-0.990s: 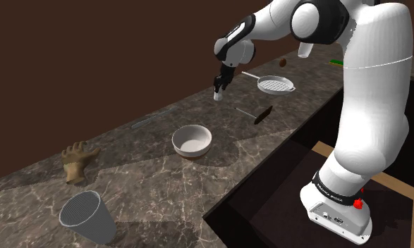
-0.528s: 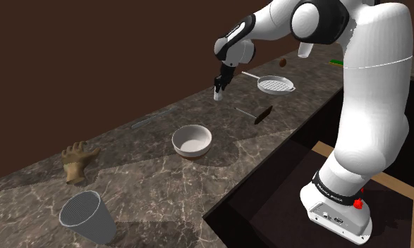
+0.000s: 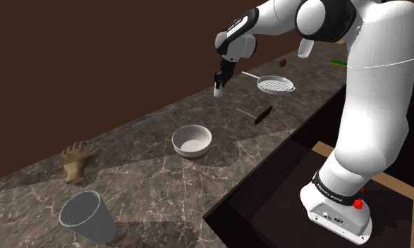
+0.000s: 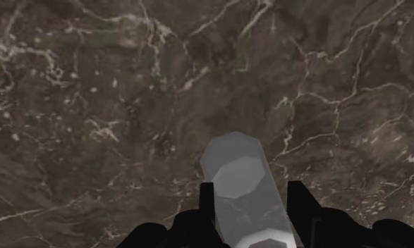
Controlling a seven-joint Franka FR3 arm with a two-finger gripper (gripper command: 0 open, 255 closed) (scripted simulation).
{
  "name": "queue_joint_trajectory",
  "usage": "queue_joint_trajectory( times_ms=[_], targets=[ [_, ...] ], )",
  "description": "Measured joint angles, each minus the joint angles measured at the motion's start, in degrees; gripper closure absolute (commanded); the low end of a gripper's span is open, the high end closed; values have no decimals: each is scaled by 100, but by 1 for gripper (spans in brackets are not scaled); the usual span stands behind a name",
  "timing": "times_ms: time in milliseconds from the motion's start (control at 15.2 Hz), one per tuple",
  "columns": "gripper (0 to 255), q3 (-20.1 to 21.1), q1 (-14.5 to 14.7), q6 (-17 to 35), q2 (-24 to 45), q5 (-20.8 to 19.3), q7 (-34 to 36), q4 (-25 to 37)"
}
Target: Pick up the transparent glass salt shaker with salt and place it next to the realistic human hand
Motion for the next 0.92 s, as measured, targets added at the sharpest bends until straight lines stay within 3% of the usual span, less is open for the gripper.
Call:
queue_joint_trajectory(
  times_ms=[924],
  targets=[
    [255, -138, 58, -853, -455, -336, 346, 443]
  ],
)
